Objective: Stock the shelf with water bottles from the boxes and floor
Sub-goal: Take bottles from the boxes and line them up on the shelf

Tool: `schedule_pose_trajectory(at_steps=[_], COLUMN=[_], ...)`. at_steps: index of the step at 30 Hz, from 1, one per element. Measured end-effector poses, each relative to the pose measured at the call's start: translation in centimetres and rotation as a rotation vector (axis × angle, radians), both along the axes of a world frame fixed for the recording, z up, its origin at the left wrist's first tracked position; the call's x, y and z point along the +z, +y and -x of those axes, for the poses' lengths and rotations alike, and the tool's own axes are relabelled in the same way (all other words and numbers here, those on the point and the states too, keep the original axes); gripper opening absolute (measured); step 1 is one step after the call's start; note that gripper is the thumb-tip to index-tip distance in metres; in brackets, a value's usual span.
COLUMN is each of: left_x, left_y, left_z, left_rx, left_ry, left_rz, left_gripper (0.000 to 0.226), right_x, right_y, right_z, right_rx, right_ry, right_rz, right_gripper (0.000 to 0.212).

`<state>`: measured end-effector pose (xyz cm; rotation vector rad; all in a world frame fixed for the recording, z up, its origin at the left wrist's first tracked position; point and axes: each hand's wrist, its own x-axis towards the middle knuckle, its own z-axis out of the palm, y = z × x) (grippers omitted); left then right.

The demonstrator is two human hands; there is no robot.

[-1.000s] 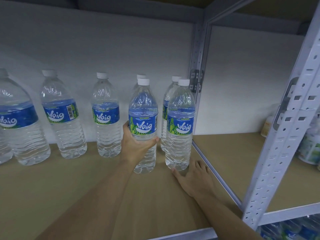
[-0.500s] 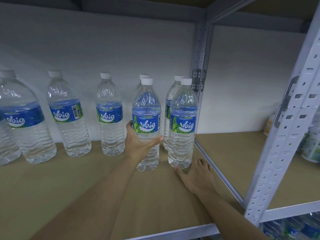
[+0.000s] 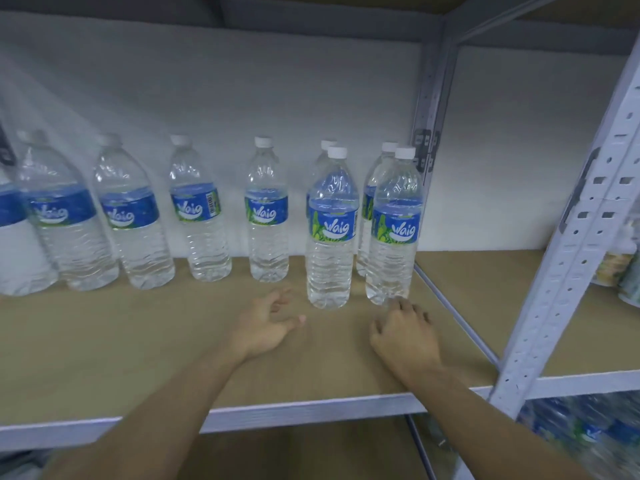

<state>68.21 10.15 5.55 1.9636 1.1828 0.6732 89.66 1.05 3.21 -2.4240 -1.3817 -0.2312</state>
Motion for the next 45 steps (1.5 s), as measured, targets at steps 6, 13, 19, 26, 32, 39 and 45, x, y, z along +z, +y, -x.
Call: schedule_pose_trajectory(at_steps=[6,13,19,26,32,39,45], left_x=[1.0,-3.2,-11.5,-18.4,-22.9,-29.6,-31.3], left_y=[-6.3,-11.9,-16.2,-16.0,-16.8,-17.8,-17.3], left_z=[11.2,29.1,41.8,49.3,51.1,54.1,54.0], left_rx=[-0.075,0.092,0.356,0.465,0.453,0.571,0.679], left_ry=[0.042,0.223,0.442,0.578,0.647,0.610,0.556], left_rz=[-0.038,-0.056,0.066,0.271,0.487,0.760,0.851], left_gripper=[0.029,0.029,0.033,0.051,0.055,0.109,0.135], right_x=[1.9,-1.5,-7.6,-15.0,-21.4,-24.9,-27.3], right_y=[-4.0,-9.6,-11.7,-11.8,-11.8,-11.5,-11.2], right_z=[11.4,27.1,41.4,54.4,58.8,62.3,64.6], right_rx=[0.182,0.347,0.529,0.467,0.230,0.063,-0.010], right_ry=[0.091,0.310,0.510,0.876,0.992,1.018,0.993], right_rz=[-0.001,-0.203,-0.049,0.295,0.568,0.671,0.748], right_gripper=[0.038,0.035,0.034,0.045,0.061,0.052,0.050])
